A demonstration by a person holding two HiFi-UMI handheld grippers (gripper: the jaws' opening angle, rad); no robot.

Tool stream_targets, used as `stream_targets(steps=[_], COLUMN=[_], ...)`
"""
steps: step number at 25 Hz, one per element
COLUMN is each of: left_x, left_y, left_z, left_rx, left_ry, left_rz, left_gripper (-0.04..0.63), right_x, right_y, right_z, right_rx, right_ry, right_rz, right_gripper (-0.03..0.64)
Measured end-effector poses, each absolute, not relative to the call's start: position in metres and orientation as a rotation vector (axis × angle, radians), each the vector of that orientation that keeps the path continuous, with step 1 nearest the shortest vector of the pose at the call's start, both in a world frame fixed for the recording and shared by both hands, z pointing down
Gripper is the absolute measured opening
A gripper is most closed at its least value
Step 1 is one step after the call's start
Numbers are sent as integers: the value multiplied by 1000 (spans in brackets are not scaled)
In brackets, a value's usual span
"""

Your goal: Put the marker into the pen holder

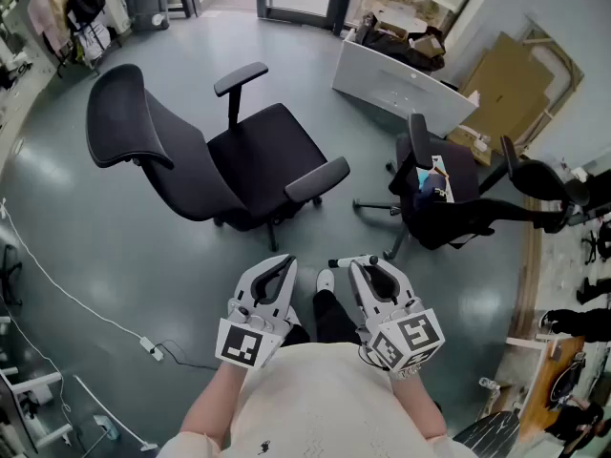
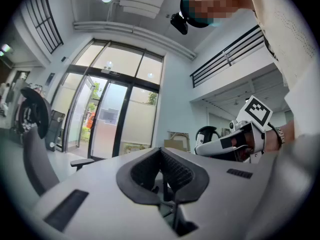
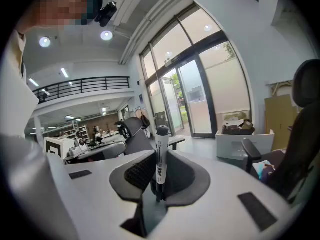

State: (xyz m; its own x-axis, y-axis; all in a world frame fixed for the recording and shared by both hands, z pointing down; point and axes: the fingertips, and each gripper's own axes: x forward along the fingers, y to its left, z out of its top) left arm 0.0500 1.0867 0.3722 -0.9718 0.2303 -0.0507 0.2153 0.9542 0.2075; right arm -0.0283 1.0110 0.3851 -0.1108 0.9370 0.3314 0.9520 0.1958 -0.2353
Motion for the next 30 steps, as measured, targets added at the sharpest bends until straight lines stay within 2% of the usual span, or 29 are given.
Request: stream_targets(steps=[8, 16, 30], left_x=[-15, -81, -161], left_y=[1015, 905, 601], left_z=[366, 358, 349], left_rx=[40, -322, -932], left_ry=[3067, 3087, 3064], left_rz=[298, 266, 199], left_gripper=[9, 9, 9], right_x=[-74, -123, -170], right_y=[928, 797, 482], right_z=[381, 383, 363], right_rx=[-1589, -1271, -839], right_ry=[-2246, -2431, -2631], right_rz=[14, 125, 240], right_gripper=[80, 80, 80])
